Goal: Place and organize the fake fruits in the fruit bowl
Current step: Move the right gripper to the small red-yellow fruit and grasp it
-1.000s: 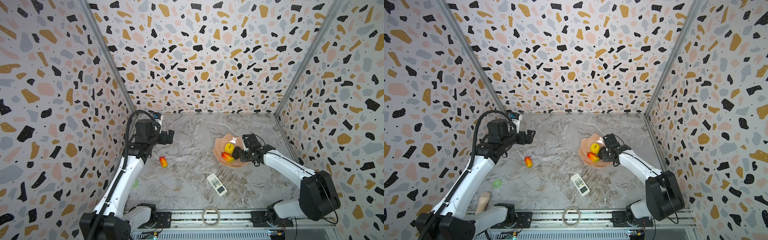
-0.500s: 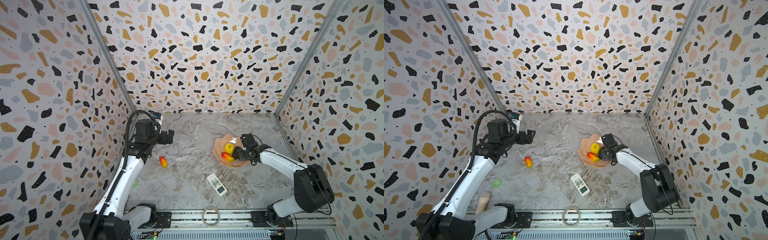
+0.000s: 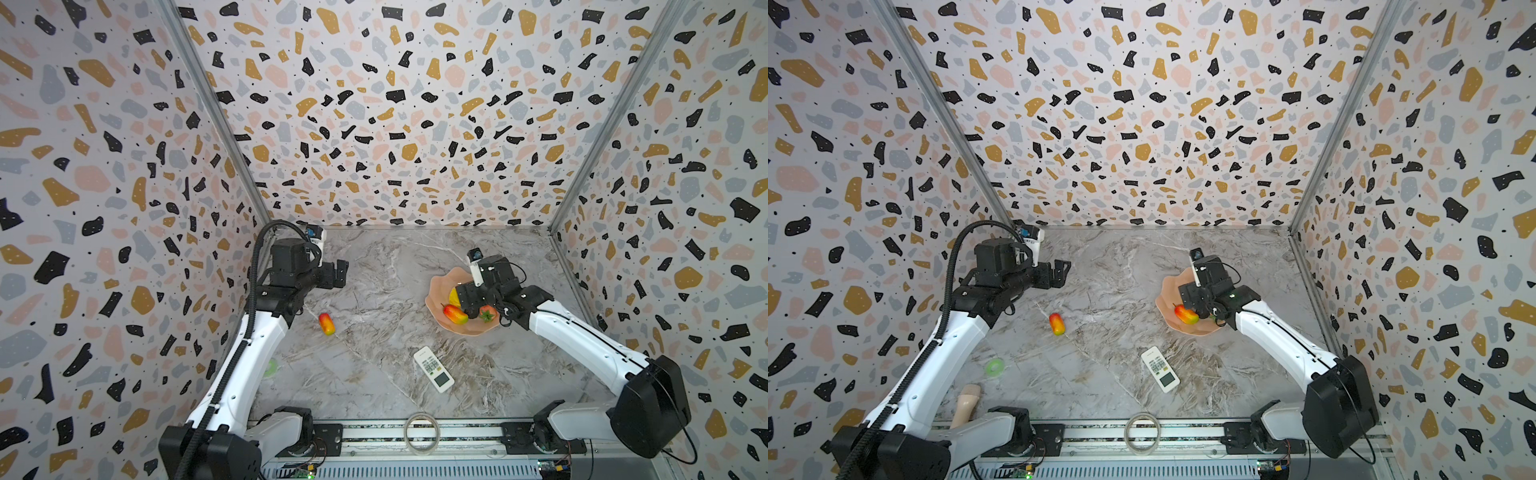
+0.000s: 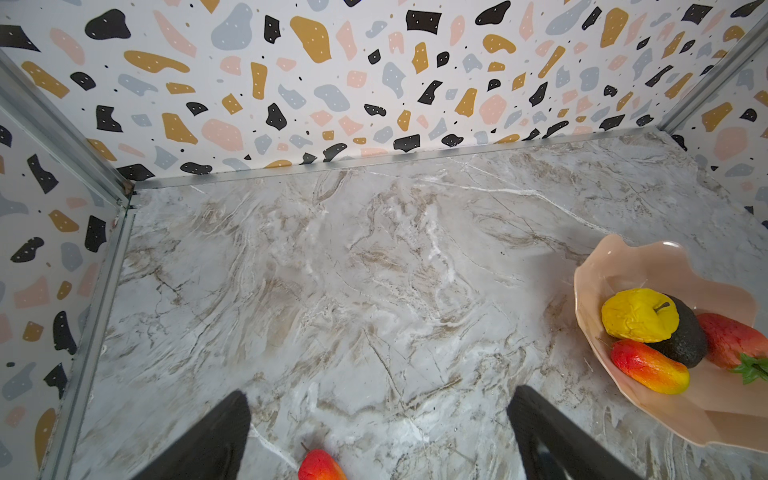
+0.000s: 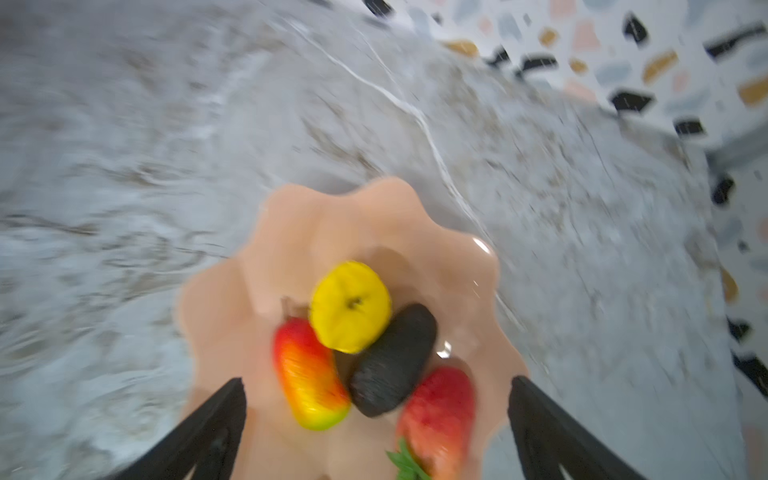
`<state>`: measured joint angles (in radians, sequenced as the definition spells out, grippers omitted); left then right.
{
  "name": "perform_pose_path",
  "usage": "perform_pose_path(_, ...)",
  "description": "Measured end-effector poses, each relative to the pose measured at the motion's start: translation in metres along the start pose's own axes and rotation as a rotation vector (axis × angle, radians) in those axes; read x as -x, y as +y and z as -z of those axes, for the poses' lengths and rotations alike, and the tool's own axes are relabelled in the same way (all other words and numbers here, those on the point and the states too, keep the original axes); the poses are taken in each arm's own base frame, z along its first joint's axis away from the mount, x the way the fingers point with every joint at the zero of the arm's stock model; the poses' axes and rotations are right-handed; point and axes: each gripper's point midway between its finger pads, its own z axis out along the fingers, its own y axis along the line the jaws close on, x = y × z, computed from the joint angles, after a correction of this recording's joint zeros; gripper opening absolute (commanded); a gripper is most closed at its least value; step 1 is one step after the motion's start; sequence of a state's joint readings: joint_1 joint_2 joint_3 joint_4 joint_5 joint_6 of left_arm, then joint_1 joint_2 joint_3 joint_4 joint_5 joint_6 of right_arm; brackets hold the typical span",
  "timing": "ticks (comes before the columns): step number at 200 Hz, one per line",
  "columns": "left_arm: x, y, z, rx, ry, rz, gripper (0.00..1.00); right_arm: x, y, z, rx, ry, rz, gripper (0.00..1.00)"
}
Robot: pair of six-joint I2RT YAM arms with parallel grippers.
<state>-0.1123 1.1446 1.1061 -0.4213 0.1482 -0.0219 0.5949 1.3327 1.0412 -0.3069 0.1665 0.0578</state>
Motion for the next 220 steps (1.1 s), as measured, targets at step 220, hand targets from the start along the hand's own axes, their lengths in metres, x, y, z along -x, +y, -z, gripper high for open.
perform_pose_path(220,0.005,0.014,0.010,0.058,-0.025,0.050,1.00,0.054,0.364,-0.150,0.604,-0.080,0.005,1.00)
